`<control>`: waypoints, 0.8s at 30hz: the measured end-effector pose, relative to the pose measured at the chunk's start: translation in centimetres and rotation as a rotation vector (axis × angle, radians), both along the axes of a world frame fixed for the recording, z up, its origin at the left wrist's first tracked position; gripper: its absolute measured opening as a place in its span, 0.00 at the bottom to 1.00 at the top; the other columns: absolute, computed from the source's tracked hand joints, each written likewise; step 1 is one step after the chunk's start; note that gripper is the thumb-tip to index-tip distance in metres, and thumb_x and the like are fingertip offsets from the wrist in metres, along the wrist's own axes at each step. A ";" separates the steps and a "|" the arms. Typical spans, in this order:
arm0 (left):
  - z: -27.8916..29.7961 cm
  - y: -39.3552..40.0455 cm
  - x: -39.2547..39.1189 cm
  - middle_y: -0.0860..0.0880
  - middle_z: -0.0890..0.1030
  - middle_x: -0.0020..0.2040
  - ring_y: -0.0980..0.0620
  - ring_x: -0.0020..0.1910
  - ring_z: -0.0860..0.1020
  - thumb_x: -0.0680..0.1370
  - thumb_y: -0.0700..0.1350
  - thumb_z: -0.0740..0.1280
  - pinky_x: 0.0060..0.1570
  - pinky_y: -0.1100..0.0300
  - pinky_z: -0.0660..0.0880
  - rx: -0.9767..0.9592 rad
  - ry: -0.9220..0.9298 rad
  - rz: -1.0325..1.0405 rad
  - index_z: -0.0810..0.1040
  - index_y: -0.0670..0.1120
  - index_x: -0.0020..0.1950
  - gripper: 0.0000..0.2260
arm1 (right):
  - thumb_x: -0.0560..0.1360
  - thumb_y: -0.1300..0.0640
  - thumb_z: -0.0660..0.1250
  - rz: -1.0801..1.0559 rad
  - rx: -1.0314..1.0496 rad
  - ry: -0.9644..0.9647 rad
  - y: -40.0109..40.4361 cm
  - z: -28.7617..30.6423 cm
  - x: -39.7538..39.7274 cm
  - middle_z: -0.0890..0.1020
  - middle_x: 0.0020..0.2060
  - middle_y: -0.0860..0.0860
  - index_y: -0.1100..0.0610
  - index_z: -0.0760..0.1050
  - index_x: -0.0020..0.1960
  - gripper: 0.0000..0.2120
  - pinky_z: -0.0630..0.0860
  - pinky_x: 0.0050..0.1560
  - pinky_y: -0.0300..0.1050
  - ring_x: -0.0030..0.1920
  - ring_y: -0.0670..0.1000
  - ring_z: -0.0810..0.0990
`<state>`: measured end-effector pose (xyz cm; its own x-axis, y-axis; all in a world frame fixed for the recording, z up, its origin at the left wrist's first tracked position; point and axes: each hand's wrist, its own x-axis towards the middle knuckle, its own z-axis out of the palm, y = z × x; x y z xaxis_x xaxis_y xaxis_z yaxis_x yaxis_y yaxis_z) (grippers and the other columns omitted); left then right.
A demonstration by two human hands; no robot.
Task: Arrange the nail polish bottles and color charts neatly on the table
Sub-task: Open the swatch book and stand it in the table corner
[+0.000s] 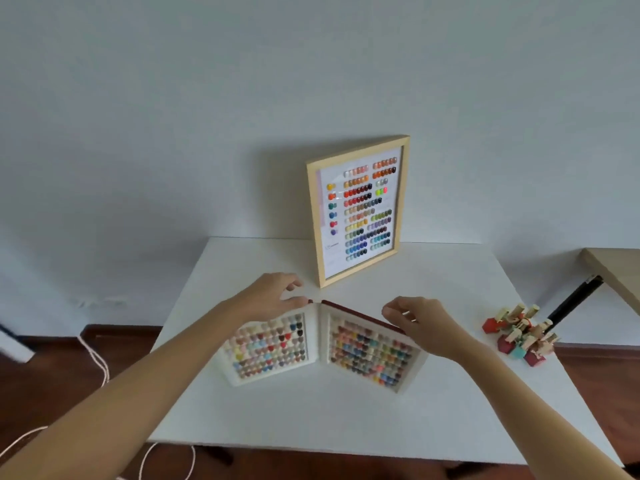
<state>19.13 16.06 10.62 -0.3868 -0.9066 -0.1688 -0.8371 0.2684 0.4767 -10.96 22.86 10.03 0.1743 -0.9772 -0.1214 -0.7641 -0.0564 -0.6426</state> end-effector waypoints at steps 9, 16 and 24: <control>-3.0 4.1 6.8 0.51 0.83 0.46 0.53 0.38 0.82 0.79 0.57 0.61 0.39 0.57 0.81 -0.088 -0.222 0.042 0.72 0.50 0.59 0.14 | 0.80 0.50 0.57 0.178 0.003 0.336 -0.1 -1.8 3.1 0.82 0.40 0.47 0.50 0.73 0.50 0.07 0.80 0.38 0.41 0.37 0.48 0.81; -4.0 4.6 7.5 0.52 0.84 0.49 0.54 0.38 0.82 0.79 0.56 0.61 0.33 0.69 0.73 -0.176 -0.182 0.074 0.72 0.50 0.58 0.13 | 0.80 0.49 0.56 0.244 -0.067 0.419 -2.7 -2.2 3.0 0.79 0.36 0.43 0.47 0.69 0.48 0.05 0.76 0.31 0.34 0.32 0.45 0.81; -2.8 4.5 9.8 0.51 0.84 0.45 0.52 0.35 0.78 0.79 0.58 0.59 0.35 0.62 0.70 -0.226 -0.214 0.307 0.73 0.51 0.53 0.12 | 0.80 0.47 0.57 0.357 -0.148 0.388 -9.1 -2.3 6.8 0.82 0.41 0.43 0.48 0.71 0.54 0.08 0.78 0.33 0.34 0.34 0.46 0.83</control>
<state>28.97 20.55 7.79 -0.0713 -0.9975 0.0000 -0.9678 0.0692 0.2419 -4.11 13.73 7.76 0.4681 -0.8770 -0.1083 -0.8602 -0.4243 -0.2828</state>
